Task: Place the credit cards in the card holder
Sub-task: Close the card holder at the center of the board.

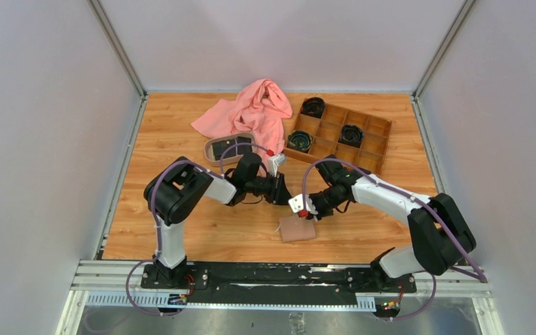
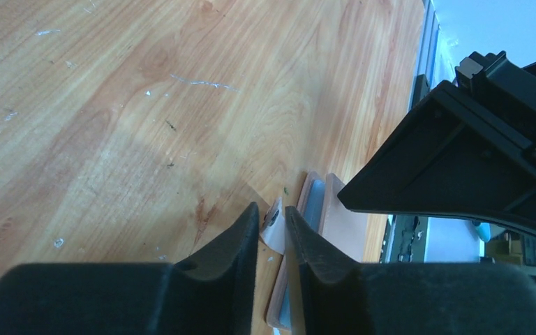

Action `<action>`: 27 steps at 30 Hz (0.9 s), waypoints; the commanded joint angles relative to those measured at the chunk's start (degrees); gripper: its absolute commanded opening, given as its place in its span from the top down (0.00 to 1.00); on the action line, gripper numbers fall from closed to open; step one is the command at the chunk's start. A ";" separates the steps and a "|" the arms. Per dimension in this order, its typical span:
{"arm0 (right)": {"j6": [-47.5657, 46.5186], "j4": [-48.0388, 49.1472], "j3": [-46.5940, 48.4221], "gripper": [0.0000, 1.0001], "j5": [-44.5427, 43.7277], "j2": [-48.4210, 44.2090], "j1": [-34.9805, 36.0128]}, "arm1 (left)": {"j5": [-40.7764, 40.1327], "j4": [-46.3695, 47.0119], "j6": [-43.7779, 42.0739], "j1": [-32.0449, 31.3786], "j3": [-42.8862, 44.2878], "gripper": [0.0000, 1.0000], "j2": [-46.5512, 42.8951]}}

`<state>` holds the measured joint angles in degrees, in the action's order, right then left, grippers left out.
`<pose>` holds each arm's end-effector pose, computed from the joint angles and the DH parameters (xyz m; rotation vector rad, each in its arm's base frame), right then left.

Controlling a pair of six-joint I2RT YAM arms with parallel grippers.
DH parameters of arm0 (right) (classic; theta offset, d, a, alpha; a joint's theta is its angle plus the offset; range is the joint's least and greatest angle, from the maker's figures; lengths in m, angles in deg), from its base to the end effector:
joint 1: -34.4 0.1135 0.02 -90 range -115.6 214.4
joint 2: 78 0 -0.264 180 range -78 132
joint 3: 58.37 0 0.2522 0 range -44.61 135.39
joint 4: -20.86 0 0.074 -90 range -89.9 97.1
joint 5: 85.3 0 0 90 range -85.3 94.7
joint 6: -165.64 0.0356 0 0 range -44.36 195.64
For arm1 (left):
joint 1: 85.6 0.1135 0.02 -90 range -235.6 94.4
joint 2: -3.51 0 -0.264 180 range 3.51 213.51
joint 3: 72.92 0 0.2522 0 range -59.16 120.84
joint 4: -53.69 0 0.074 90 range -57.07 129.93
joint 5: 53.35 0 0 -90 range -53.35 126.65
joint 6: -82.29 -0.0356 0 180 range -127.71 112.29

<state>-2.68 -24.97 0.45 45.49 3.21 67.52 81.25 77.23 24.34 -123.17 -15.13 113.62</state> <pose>0.1969 0.1562 0.1846 -2.1226 1.2348 0.6596 0.2638 -0.2344 0.1140 0.6465 2.1969 -1.5010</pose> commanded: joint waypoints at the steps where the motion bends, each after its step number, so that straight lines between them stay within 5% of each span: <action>1: 0.08 -1.14 0.13 0.87 -0.02 0.51 0.81 | 1.78 -1.26 -0.04 0.38 1.67 0.80 1.31; 27: 0.01 -1.56 0.38 0.88 0.07 0.53 0.83 | 4.65 -1.53 1.06 1.70 1.70 0.81 1.65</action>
<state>-2.66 -24.99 0.45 45.49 3.24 67.52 84.29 76.13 25.17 -121.79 -14.04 114.40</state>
